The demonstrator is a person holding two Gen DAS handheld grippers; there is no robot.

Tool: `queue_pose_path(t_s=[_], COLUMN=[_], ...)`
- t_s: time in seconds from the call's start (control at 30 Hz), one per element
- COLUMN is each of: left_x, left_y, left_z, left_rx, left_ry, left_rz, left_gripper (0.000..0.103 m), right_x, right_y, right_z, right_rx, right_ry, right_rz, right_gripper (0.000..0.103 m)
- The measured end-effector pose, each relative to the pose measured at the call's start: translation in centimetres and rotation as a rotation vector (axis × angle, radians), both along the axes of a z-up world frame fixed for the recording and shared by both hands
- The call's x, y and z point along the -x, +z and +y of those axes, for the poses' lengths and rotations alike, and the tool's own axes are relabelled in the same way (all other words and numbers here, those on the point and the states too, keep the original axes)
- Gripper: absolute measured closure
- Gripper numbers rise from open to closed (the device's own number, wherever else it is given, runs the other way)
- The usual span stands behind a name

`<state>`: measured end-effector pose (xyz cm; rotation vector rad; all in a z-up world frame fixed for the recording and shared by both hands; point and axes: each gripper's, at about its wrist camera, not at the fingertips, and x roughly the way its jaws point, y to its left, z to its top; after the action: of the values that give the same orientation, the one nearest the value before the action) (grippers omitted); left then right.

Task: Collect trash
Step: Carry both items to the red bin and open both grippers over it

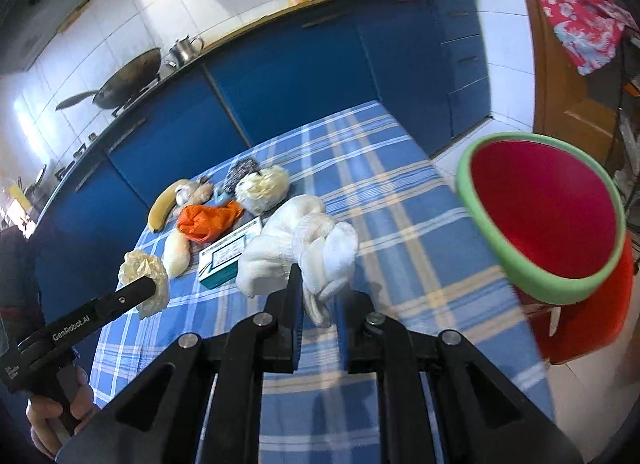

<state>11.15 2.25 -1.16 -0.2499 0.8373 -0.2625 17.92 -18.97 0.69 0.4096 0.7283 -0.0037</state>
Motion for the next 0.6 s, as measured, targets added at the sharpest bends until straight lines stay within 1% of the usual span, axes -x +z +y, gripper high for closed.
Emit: queue_pose_path(t_s=[0.27, 0.43, 0.6], left_x=[0.3, -0.1, -0.4], left_y=[1.1, 1.7, 2.0], left_z=[-3.8, -6.9, -10.3], left_rx=[-0.017, -0.027, -0.054], left_ry=[-0.101, -0.176, -0.243], left_rz=[-0.013, -0.012, -0.020], left_gripper=[0.074, 0.074, 0.074], right_x=[2.0, 3.2, 4.0], right_y=[0.3, 0.3, -0.1], right_z=[-3.7, -6.4, -9.0], right_rx=[-0.013, -0.025, -0.035], right_ry=[-0.085, -0.148, -0.206], right_rz=[-0.013, -0.020, -0.024], right_gripper=[0.086, 0.086, 0.086])
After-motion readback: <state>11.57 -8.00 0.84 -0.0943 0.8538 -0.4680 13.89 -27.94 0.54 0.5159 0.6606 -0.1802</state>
